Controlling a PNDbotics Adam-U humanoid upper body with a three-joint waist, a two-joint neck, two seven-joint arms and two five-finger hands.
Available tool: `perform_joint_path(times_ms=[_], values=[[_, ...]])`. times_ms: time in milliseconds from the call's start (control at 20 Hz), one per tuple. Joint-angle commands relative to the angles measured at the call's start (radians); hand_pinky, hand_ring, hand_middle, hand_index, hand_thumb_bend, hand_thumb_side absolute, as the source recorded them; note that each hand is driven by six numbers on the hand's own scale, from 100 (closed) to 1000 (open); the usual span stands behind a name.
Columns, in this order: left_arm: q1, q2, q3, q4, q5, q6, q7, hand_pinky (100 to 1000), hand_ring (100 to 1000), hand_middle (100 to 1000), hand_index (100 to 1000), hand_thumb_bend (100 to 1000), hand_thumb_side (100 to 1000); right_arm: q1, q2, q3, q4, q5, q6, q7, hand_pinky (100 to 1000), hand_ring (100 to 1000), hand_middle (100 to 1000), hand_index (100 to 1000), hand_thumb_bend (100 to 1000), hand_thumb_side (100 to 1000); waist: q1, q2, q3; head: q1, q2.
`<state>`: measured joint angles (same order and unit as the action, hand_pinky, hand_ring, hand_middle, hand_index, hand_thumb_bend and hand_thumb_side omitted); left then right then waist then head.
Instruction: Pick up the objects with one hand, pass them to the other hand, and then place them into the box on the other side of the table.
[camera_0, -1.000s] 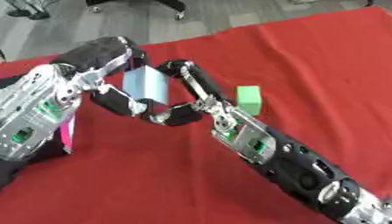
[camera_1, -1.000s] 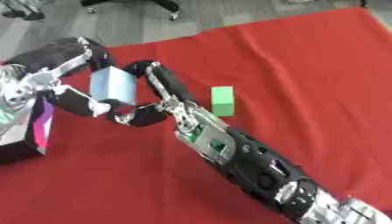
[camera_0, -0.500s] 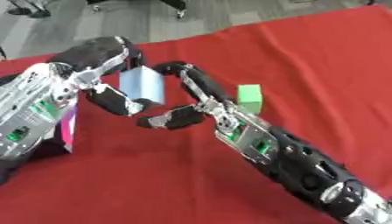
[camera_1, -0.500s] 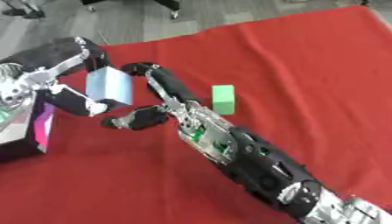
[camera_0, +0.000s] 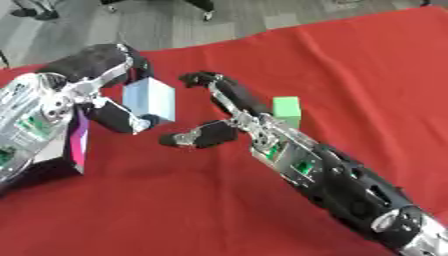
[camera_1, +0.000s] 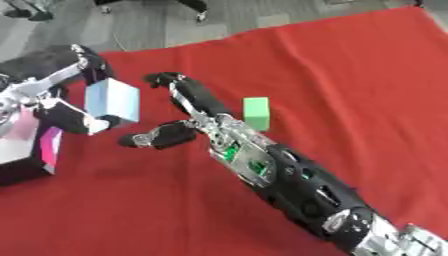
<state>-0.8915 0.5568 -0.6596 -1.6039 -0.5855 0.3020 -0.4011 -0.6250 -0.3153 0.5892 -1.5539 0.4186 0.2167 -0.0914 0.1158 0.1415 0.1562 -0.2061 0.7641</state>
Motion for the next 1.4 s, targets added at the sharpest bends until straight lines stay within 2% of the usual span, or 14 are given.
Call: perform_joint_path(times_ms=[50,400,600,750,850,900,1000,1100,1150,1200,1250,1400], values=[[0.007,0.061,0.044,-0.023,0.027,0.022,0.0,713,537,355,378,324,100,-0.014,-0.02,-0.014,-0.027,0.002,0.007,0.001,868,864,768,880,753,536,-0.009,-0.027,0.0,0.002,0.006],[0.137,0.161,0.194,-0.047,0.113,0.118,0.095,717,519,341,371,280,100,-0.016,-0.068,-0.037,-0.078,-0.049,0.037,-0.023,859,854,758,869,706,391,-0.015,-0.024,-0.004,0.027,0.006],[0.193,0.196,0.278,-0.049,0.166,0.16,0.15,718,516,337,371,269,100,-0.014,-0.107,-0.056,-0.123,-0.086,0.063,-0.018,855,848,755,864,657,394,-0.023,-0.026,-0.005,0.047,0.006],[0.22,0.213,0.313,-0.045,0.19,0.173,0.177,718,515,337,370,267,100,-0.012,-0.127,-0.072,-0.158,-0.115,0.082,-0.015,855,848,754,863,642,398,-0.027,-0.027,-0.006,0.06,0.006],[0.241,0.222,0.334,-0.039,0.204,0.177,0.186,719,515,337,373,254,100,-0.01,-0.139,-0.086,-0.178,-0.136,0.092,-0.014,857,848,754,860,528,448,-0.03,-0.028,-0.004,0.075,0.006],[0.252,0.226,0.345,-0.033,0.215,0.18,0.191,718,513,337,376,247,100,-0.009,-0.147,-0.094,-0.188,-0.148,0.098,-0.014,861,851,754,860,400,497,-0.032,-0.029,-0.003,0.083,0.006],[0.272,0.232,0.366,-0.018,0.238,0.188,0.204,718,512,336,376,243,100,-0.005,-0.162,-0.109,-0.205,-0.17,0.11,-0.019,863,851,755,861,311,538,-0.035,-0.029,-0.003,0.098,0.006],[0.286,0.235,0.385,-0.001,0.254,0.195,0.223,718,511,336,376,242,100,-0.003,-0.179,-0.125,-0.218,-0.19,0.118,-0.025,864,852,755,861,318,524,-0.039,-0.03,-0.002,0.112,0.006],[0.29,0.236,0.394,0.01,0.259,0.198,0.232,719,511,335,376,242,100,-0.002,-0.188,-0.134,-0.222,-0.201,0.122,-0.025,861,849,752,859,362,493,-0.041,-0.03,-0.002,0.119,0.006],[0.293,0.236,0.403,0.023,0.262,0.201,0.241,719,510,335,376,241,100,-0.001,-0.195,-0.142,-0.224,-0.214,0.126,-0.022,856,845,748,857,474,419,-0.043,-0.031,-0.002,0.126,0.006],[0.293,0.234,0.409,0.038,0.264,0.202,0.249,719,510,335,377,240,100,-0.001,-0.202,-0.151,-0.226,-0.228,0.132,-0.016,851,838,741,853,539,378,-0.044,-0.031,-0.002,0.133,0.006],[0.294,0.228,0.421,0.094,0.268,0.204,0.26,720,512,338,380,238,100,0.005,-0.215,-0.187,-0.22,-0.283,0.155,-0.012,837,822,723,839,584,353,-0.05,-0.032,-0.002,0.152,0.006]])
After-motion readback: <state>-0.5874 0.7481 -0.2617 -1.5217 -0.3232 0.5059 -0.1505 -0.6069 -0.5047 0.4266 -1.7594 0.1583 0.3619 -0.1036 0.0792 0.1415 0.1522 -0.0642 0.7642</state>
